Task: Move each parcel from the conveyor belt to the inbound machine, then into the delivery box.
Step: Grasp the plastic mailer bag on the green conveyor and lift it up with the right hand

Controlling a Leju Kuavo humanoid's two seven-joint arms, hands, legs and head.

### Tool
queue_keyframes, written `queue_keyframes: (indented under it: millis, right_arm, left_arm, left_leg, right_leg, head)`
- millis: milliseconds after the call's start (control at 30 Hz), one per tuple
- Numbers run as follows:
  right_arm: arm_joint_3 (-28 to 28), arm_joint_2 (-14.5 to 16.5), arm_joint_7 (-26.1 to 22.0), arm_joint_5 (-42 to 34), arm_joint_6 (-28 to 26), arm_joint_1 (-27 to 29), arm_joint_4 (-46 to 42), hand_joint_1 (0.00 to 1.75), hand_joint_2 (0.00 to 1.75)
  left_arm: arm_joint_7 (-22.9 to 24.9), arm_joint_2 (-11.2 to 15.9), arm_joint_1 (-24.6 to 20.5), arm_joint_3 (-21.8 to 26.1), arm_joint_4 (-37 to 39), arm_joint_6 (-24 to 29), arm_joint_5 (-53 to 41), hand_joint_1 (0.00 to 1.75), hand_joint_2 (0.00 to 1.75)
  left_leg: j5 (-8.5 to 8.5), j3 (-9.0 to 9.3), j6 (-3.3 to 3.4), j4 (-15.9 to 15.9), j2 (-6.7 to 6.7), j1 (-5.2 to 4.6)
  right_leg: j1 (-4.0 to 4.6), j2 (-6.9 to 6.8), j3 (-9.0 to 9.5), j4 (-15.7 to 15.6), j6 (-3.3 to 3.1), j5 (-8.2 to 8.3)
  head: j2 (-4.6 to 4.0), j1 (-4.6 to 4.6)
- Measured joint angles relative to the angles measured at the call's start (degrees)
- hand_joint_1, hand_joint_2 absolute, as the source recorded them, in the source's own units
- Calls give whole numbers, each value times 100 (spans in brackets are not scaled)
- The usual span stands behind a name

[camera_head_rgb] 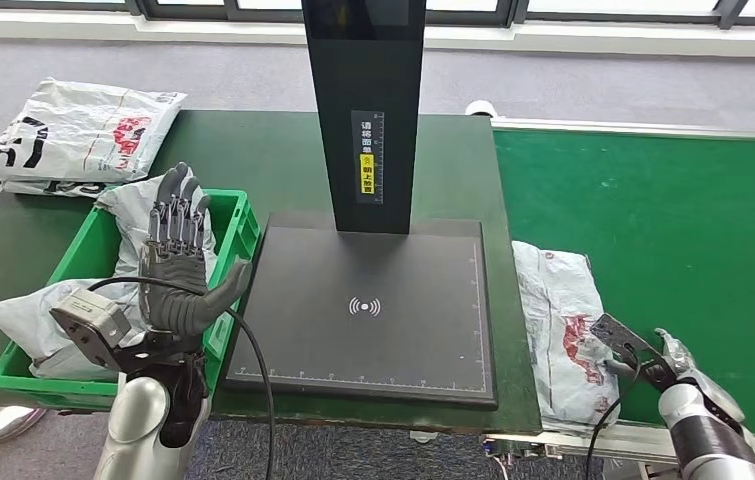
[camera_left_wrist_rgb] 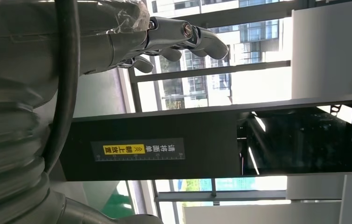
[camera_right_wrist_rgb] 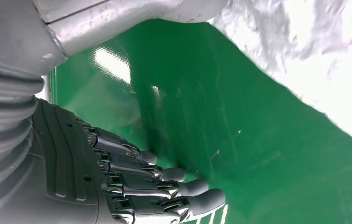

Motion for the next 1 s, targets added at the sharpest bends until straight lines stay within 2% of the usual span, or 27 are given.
queue_keyframes:
  millis: [367, 567, 733, 1000]
  right_arm:
    - [120, 81, -19, -26, -16, -131, 145, 0, 175]
    - [203, 192, -260, -141, 27, -223, 153, 0, 175]
    - [205, 394, -611, -630, 150, -367, 153, 0, 175]
    - [205, 750, -912, -1169, 395, -620, 153, 0, 175]
  left_arm:
    - [-16, -6, 7, 0, 75, 10, -30, 0, 175]
    - [-17, -6, 9, 0, 75, 41, -53, 0, 175]
    - [-48, -16, 9, 0, 87, 152, -168, 0, 175]
    - [-73, -33, 19, 0, 90, 191, -198, 0, 175]
  left_leg:
    - [6, 1, 13, 6, 0, -2]
    - [8, 1, 12, 7, 3, -2]
    - [13, 2, 7, 6, 3, -2]
    - [15, -5, 5, 4, 0, 0]
  right_leg:
    - [-4, -1, 10, -2, 14, 10]
    - [-4, 2, 9, -2, 16, 17]
    - [-3, 3, 5, -1, 14, 18]
    - [-1, 2, -1, 1, 11, 15]
  head:
    - [0, 1]
    - [0, 1]
    - [0, -1]
    - [0, 1]
